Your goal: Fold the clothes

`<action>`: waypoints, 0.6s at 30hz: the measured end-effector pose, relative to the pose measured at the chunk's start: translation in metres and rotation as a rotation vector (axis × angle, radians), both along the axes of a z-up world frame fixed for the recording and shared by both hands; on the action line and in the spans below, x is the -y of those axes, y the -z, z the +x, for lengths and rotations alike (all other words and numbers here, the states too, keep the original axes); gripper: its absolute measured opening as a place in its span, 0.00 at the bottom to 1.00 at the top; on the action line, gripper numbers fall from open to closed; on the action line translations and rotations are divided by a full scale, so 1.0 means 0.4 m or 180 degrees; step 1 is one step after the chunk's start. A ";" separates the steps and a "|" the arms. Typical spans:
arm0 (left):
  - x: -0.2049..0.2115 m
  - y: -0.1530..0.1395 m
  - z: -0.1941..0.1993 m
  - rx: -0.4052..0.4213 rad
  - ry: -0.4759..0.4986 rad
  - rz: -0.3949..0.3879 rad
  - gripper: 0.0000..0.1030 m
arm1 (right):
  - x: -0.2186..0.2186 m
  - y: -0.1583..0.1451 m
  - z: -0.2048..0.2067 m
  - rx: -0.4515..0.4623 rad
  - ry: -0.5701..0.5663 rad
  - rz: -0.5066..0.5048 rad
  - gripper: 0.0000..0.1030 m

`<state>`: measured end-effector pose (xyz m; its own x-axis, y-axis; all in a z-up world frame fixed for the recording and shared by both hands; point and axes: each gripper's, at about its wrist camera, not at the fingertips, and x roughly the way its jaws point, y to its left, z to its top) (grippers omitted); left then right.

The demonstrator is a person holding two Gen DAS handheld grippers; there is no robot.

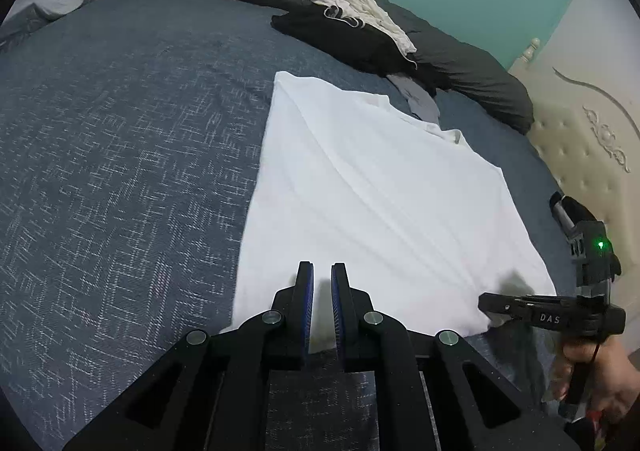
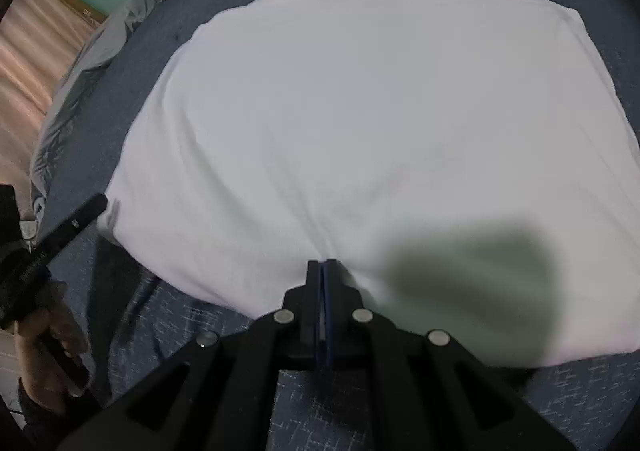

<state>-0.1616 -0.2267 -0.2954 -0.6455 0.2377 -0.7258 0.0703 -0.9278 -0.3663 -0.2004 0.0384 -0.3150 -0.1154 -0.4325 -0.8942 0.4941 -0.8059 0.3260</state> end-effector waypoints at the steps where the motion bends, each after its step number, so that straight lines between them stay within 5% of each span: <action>1: 0.004 -0.001 0.000 -0.0002 -0.0007 0.0002 0.09 | 0.001 -0.001 -0.002 -0.0027 0.0020 -0.0004 0.02; 18: 0.022 -0.002 0.006 -0.0004 -0.0057 0.0050 0.10 | 0.086 -0.013 -0.173 -0.0194 0.0217 0.0163 0.01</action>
